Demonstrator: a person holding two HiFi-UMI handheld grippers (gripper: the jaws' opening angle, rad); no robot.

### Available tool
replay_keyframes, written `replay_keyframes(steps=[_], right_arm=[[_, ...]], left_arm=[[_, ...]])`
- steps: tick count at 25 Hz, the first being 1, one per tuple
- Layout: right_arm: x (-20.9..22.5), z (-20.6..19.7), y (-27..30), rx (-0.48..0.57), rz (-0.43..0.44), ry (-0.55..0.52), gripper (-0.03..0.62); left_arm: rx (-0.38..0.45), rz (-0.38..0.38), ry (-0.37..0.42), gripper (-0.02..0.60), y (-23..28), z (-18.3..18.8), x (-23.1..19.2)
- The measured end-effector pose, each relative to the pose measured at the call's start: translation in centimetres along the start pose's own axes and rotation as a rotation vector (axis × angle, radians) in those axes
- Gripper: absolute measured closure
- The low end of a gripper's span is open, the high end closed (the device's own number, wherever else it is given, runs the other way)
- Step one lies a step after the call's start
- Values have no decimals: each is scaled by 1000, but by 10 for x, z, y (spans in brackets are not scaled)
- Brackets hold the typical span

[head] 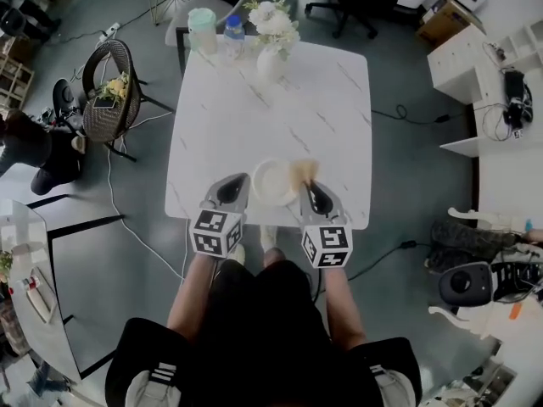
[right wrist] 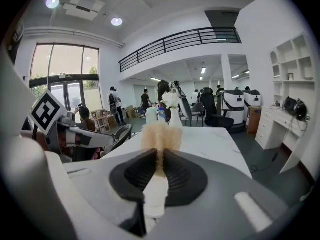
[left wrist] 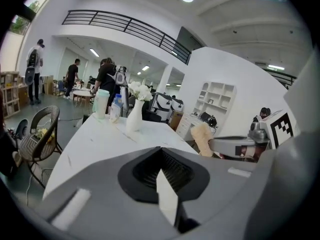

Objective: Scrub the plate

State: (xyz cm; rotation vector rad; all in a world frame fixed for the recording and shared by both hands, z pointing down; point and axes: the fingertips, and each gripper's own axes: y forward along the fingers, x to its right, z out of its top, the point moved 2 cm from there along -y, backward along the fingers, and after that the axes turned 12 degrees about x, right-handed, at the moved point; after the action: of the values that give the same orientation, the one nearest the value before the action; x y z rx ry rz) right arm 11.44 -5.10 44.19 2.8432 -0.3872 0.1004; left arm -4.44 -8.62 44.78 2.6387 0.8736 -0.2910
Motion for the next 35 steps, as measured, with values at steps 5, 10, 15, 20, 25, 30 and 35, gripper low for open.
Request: replay_keyframes(steps=[5, 10, 15, 20, 25, 30, 35], right_arm=[[-26, 35, -22, 94, -15, -35, 548], [-51, 66, -49, 184, -31, -65, 548], [-73, 84, -80, 251, -47, -90, 548], [-91, 92, -110, 290, -66, -104, 548], [-105, 88, -136, 315, -91, -99, 548], [-118, 84, -156, 343, -99, -94, 548], [-123, 80, -165, 351, -98, -85, 548]], left_arm=[[71, -35, 37, 574, -35, 31, 11], [134, -53, 46, 575, -72, 56, 14], [189, -61, 91, 575, -106, 78, 17], [223, -64, 127, 575, -138, 90, 22], [239, -70, 154, 575, -165, 87, 27], [276, -70, 173, 575, -190, 89, 30], [284, -70, 181, 574, -202, 88, 33]])
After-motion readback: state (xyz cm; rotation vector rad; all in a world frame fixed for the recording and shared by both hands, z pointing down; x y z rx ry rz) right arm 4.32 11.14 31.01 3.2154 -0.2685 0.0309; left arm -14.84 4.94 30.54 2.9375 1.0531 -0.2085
